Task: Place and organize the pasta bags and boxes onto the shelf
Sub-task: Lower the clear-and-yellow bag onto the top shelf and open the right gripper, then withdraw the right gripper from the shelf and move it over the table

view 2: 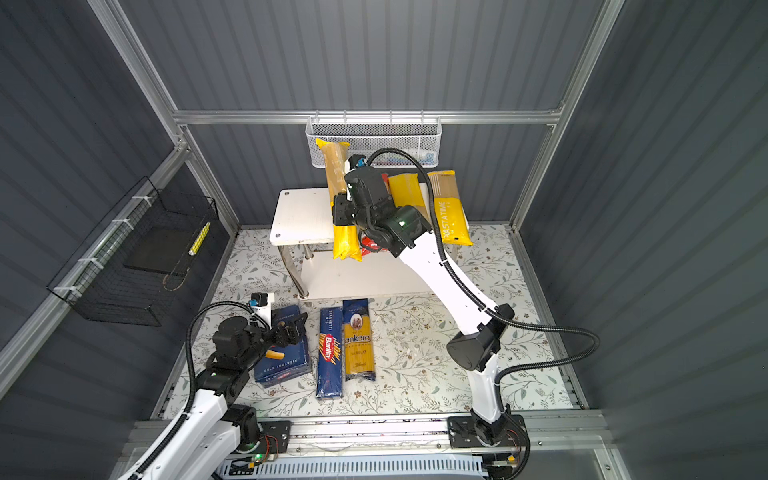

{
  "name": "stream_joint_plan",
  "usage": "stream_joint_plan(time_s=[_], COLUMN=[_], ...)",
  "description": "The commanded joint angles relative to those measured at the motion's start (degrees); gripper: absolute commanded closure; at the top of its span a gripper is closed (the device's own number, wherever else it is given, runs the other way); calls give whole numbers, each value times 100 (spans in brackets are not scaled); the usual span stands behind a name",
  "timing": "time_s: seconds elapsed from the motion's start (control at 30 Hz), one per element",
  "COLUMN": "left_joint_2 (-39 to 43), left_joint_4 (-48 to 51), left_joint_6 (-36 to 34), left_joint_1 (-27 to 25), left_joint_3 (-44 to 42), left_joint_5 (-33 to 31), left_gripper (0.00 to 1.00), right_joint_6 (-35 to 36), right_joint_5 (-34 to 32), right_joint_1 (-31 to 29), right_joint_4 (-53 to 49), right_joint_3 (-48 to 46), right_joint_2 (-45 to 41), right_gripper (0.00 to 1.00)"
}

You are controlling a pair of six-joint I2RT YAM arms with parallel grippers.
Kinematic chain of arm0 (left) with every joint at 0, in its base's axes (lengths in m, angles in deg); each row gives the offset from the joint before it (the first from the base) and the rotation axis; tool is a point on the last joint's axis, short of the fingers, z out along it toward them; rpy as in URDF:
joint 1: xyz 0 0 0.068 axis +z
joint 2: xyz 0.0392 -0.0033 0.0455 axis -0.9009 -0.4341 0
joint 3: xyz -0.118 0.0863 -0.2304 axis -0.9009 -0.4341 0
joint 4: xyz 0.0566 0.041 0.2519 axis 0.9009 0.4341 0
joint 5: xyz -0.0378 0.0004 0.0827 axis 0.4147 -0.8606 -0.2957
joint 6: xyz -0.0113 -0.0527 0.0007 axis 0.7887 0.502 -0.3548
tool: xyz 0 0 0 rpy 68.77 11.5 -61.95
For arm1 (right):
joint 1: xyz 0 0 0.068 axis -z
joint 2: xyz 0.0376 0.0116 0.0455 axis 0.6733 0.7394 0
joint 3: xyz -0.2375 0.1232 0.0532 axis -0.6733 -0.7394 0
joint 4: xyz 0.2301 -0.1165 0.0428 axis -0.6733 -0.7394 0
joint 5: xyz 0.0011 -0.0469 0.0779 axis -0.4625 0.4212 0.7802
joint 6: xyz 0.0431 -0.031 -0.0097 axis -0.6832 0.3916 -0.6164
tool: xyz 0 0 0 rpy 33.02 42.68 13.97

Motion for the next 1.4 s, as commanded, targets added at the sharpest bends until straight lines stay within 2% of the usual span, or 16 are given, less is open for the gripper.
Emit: stream_joint_plan(time_s=[0.0,0.13,0.33,0.43,0.63,0.87,1.1,1.37], left_joint_2=[20,9,27,18,-7,18,79,73], left_joint_4=[31,26,33,28,26,26,44,44], left_joint_6=[58,58,62,58,57,63,69,68], left_joint_1=[10,10,9,11,10,10,10,8], left_joint_3=[36,35,36,36,49,37,23,19], left_joint_5=[-46,-46,-39,-49,-47,-47,-62,-70], left_gripper=[0,0,0,1,0,1,0,0], right_joint_6=[-10,-33,-97,-117,-85,110,854,629], right_joint_5=[-259,-283,-291,-327,-326,245,328,716], right_joint_1=[94,94,94,94,94,14,-546,-1058], right_joint_4=[628,703,819,915,1034,725,389,568], right_joint_3=[152,134,143,110,151,51,-1400,-3340], right_joint_2=[75,58,16,-26,-87,-595,-1921,-3201], right_gripper=[83,82,73,60,48,50,50,52])
